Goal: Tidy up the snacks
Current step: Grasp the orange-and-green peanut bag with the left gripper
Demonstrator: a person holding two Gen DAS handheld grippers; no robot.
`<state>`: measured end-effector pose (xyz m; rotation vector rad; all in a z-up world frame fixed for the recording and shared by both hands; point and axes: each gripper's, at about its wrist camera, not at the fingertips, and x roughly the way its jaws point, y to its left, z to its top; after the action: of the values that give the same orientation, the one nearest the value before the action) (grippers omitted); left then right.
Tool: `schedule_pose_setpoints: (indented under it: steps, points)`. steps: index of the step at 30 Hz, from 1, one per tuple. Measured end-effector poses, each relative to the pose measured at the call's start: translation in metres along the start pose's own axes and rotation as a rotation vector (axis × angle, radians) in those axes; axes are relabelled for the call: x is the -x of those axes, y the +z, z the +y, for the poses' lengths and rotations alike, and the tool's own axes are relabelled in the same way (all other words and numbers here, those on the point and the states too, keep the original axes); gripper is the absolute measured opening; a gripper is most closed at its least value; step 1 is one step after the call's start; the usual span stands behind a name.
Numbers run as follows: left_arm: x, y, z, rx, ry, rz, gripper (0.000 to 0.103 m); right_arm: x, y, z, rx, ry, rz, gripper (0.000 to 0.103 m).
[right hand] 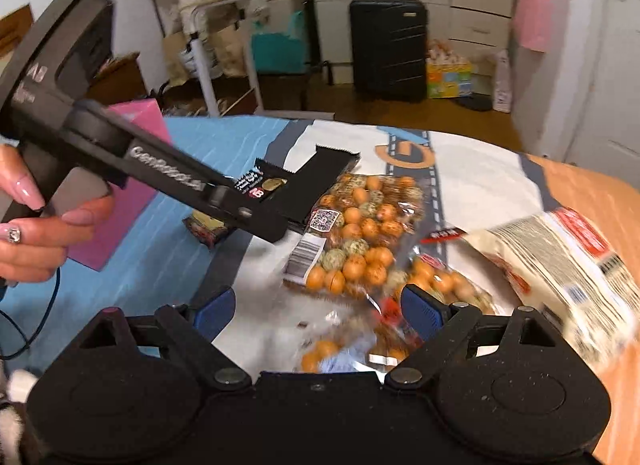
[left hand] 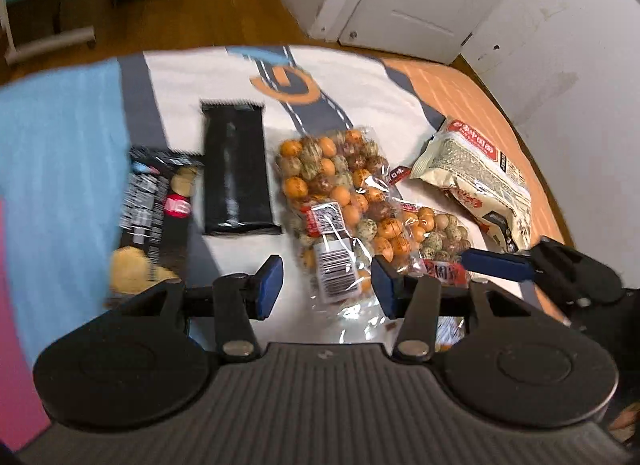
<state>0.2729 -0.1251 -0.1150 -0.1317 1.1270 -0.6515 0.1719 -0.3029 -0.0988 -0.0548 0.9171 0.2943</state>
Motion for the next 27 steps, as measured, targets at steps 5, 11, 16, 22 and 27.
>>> schedule_pose_setpoints:
  steps: [5, 11, 16, 22, 27]
  points:
    - [-0.038, 0.001, 0.005, 0.065, -0.032, 0.031, 0.048, -0.04, 0.002, 0.004, 0.046, -0.136, 0.007, 0.096]
    - [-0.051, -0.001, 0.011, 0.123, -0.107, 0.04, 0.058, -0.055, -0.005, 0.023, 0.146, -0.135, -0.005, 0.103]
    - [-0.055, -0.005, 0.014, 0.151, -0.112, 0.052, 0.059, -0.064, -0.002, 0.034, 0.16, -0.201, 0.006, 0.103]
    - [-0.055, -0.008, 0.017, 0.164, -0.132, 0.052, 0.058, -0.066, 0.002, 0.038, 0.144, -0.237, 0.025, 0.103]
    - [-0.049, -0.015, 0.019, 0.138, -0.152, 0.033, 0.058, -0.063, -0.003, 0.056, 0.133, -0.297, -0.001, 0.098]
